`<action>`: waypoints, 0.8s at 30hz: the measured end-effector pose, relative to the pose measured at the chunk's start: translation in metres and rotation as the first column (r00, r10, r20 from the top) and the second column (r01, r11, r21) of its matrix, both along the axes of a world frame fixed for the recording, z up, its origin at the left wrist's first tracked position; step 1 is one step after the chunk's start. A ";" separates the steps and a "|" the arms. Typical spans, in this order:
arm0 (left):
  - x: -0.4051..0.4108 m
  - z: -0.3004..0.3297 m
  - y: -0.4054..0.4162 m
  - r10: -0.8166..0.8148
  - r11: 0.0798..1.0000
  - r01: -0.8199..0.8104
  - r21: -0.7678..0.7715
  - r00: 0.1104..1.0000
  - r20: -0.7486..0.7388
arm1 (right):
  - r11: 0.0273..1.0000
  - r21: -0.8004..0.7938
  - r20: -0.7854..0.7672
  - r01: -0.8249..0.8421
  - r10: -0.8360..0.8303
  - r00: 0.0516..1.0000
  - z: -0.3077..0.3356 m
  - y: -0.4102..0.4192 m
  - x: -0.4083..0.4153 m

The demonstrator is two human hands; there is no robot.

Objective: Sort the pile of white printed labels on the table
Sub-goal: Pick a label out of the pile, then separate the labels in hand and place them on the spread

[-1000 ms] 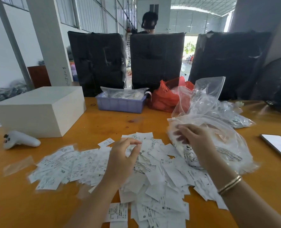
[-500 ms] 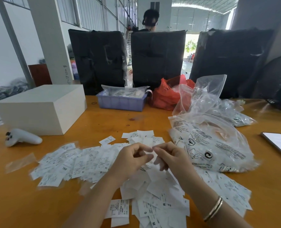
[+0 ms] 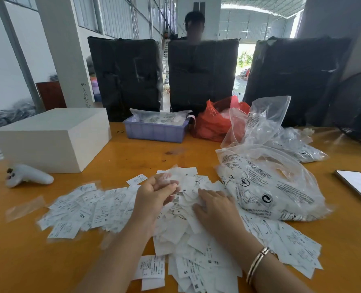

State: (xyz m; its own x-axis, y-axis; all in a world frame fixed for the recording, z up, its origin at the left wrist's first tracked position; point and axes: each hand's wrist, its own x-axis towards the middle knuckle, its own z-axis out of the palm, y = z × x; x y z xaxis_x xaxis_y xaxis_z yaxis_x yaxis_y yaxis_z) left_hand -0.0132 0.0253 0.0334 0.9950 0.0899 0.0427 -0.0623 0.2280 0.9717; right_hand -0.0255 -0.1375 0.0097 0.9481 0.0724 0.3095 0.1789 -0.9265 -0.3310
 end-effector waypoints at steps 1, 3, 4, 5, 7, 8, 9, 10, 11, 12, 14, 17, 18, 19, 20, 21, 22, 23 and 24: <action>0.000 -0.001 0.000 0.003 1.000 -0.003 0.012 1.000 -0.003 | 1.000 0.001 -0.004 -0.006 0.006 1.000 0.000 0.001 0.000; 0.000 -0.002 -0.001 0.015 0.999 -0.015 0.038 1.000 -0.008 | 1.000 -0.005 0.012 -0.018 0.018 1.000 0.000 0.002 0.001; -0.001 -0.002 -0.001 0.024 0.999 -0.023 0.044 1.000 -0.009 | 1.000 -0.013 0.028 -0.026 0.026 0.999 0.001 0.002 0.001; -0.001 -0.003 -0.001 0.030 0.998 -0.030 0.046 1.000 -0.009 | 0.999 -0.015 0.043 -0.036 0.037 0.998 0.001 0.002 0.001; -0.002 -0.002 0.000 0.035 0.999 -0.035 0.041 0.999 -0.012 | 0.997 0.032 0.068 -0.065 0.063 0.996 0.002 0.003 0.000; -0.002 -0.002 0.000 0.036 0.999 -0.036 0.035 0.999 -0.015 | 0.994 0.082 0.073 -0.077 0.071 0.995 0.002 0.003 -0.001; -0.002 -0.002 0.000 0.035 0.999 -0.035 0.031 0.999 -0.016 | 0.986 0.142 0.076 -0.082 0.072 0.994 0.003 0.003 -0.002; -0.002 -0.002 0.000 0.033 0.999 -0.032 0.033 0.999 -0.018 | 0.979 0.189 0.083 -0.081 0.066 0.994 0.003 0.002 -0.003; -0.003 -0.001 -0.001 0.030 0.999 -0.030 0.041 0.999 -0.020 | 0.976 0.206 0.095 -0.075 0.057 0.994 0.004 0.002 -0.004; -0.003 -0.001 -0.001 0.028 0.999 -0.027 0.046 0.999 -0.022 | 0.980 0.186 0.099 -0.065 0.047 0.994 0.004 0.002 -0.004; -0.003 -0.001 -0.003 0.023 0.999 -0.022 0.035 0.999 -0.026 | 0.995 0.091 0.068 -0.036 0.030 0.997 0.004 0.002 -0.006; -0.005 0.000 -0.005 0.011 1.000 -0.011 0.008 0.999 -0.035 | 0.997 -0.029 0.090 -0.069 0.071 0.993 0.004 0.003 -0.008; -0.005 0.001 -0.005 0.000 1.000 -0.001 -0.007 0.999 -0.035 | 0.996 -0.030 0.110 -0.078 0.081 0.991 0.004 0.002 -0.008; -0.005 0.001 -0.005 -0.012 1.000 0.011 -0.027 0.999 -0.032 | 0.997 0.002 0.130 -0.081 0.080 0.988 0.005 0.002 -0.008; -0.006 0.002 -0.005 -0.023 0.999 0.022 -0.045 0.999 -0.028 | 0.995 0.065 0.153 -0.077 0.066 0.986 0.006 0.002 -0.009; -0.006 0.003 -0.004 -0.032 0.998 0.031 -0.057 0.999 -0.022 | 0.985 0.157 0.185 -0.070 0.041 0.982 0.007 0.001 -0.009; -0.006 0.003 -0.004 -0.044 0.997 0.043 -0.066 0.999 -0.014 | 0.961 0.270 0.205 -0.065 0.008 0.979 0.008 0.001 -0.010; -0.007 0.003 -0.004 -0.056 0.996 0.056 -0.071 0.998 -0.005 | 0.919 0.389 0.210 -0.066 -0.019 0.977 0.010 0.002 -0.011; -0.006 0.003 -0.004 -0.066 0.995 0.066 -0.071 0.998 0.006 | 0.868 0.491 0.194 -0.069 -0.032 0.980 0.011 0.001 -0.011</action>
